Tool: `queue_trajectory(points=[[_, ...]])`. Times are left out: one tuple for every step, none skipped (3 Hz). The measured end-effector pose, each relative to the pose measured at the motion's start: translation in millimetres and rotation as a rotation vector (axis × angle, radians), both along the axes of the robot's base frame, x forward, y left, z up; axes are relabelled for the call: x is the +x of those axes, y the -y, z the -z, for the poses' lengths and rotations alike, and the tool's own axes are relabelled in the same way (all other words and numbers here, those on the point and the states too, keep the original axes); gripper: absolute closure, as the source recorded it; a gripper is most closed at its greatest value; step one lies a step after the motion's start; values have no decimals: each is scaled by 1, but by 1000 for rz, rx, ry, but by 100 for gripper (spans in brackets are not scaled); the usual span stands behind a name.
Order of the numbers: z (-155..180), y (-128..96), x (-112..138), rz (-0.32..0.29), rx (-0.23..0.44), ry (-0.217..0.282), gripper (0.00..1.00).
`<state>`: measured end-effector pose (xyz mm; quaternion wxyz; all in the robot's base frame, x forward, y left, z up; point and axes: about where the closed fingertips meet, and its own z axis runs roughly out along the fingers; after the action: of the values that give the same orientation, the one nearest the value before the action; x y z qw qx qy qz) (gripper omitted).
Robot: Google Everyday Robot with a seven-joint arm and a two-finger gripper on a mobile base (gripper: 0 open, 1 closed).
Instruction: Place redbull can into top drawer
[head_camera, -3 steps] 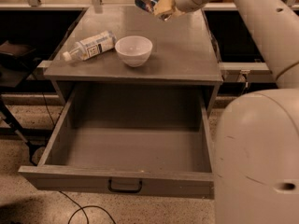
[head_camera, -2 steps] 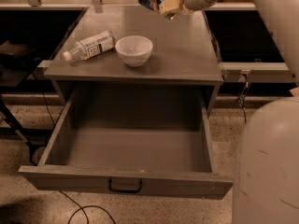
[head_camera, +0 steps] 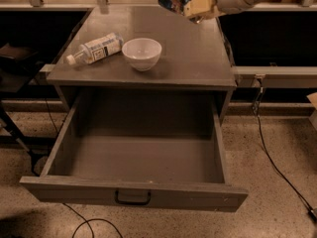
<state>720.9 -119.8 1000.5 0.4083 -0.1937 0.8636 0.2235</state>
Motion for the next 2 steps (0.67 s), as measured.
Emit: queue_trajectory(points=[[2,20,-42,-1,-4,-22,100],[1,13,-34,-8,-12,-21,100]])
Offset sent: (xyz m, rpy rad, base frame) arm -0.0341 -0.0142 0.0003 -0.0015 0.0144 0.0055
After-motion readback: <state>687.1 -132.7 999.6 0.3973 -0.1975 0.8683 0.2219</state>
